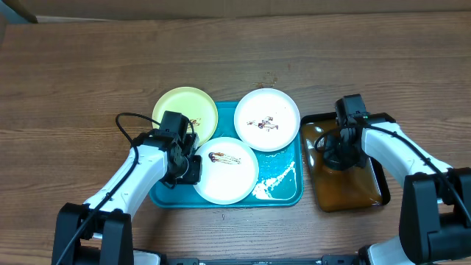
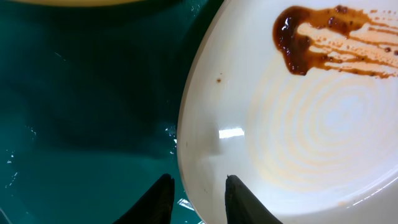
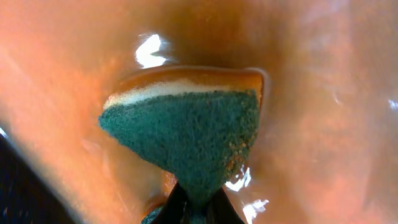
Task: Clean dirty plates on tray and stack at the side
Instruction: 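Lower right gripper into the black tray and grasp the green sponge, then lift the sponge with right gripper and move it over the white plate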
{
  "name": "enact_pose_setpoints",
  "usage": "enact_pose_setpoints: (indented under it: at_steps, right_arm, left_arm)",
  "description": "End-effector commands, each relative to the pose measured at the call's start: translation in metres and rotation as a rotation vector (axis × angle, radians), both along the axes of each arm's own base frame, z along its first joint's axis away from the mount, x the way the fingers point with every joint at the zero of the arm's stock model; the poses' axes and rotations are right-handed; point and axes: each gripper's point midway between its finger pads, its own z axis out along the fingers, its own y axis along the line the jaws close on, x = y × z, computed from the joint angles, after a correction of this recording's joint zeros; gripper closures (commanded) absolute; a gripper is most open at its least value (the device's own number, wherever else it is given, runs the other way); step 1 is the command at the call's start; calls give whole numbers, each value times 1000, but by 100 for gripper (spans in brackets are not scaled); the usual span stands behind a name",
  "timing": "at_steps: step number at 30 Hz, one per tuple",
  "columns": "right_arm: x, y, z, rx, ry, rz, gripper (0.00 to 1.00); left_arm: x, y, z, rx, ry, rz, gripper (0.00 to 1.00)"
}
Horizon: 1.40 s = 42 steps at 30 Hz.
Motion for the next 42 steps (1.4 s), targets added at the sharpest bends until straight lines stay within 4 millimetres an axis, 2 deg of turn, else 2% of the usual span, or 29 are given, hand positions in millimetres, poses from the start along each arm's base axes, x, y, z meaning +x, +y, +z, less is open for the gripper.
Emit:
enact_pose_setpoints:
  at_steps: [1, 7, 11, 17, 25, 32, 35, 39, 40, 42]
  right_arm:
    - [15, 1, 23, -1, -40, -4, 96]
    - [46, 6, 78, 17, -161, -3, 96]
    - [50, 10, 97, 38, -191, 0, 96]
    - [45, 27, 99, 142, -172, 24, 96]
    - [44, 33, 101, 172, -178, 60, 96]
    - [48, 46, 113, 243, -208, 117, 96]
    - [49, 48, 115, 256, -214, 120, 96]
    - [49, 49, 115, 259, -214, 120, 96]
    - [49, 50, 116, 263, -215, 123, 96]
    - [49, 56, 117, 285, -219, 143, 96]
  left_arm:
    - [-2, -4, -3, -14, 14, 10, 71]
    - [-2, 0, -3, 9, 10, 10, 74]
    - [-2, 0, -3, 8, 10, 15, 73]
    - [0, 0, -3, 7, 5, 22, 73]
    - [4, 8, -4, 54, -10, 68, 76]
    - [7, 7, -5, 50, -22, 84, 71]
    - [4, 8, -11, 48, -25, 86, 71]
    - [-6, 9, -21, 50, -2, 110, 84]
    - [-6, 9, -21, 50, -2, 110, 89]
    - [-5, 9, -21, 46, -7, 110, 93]
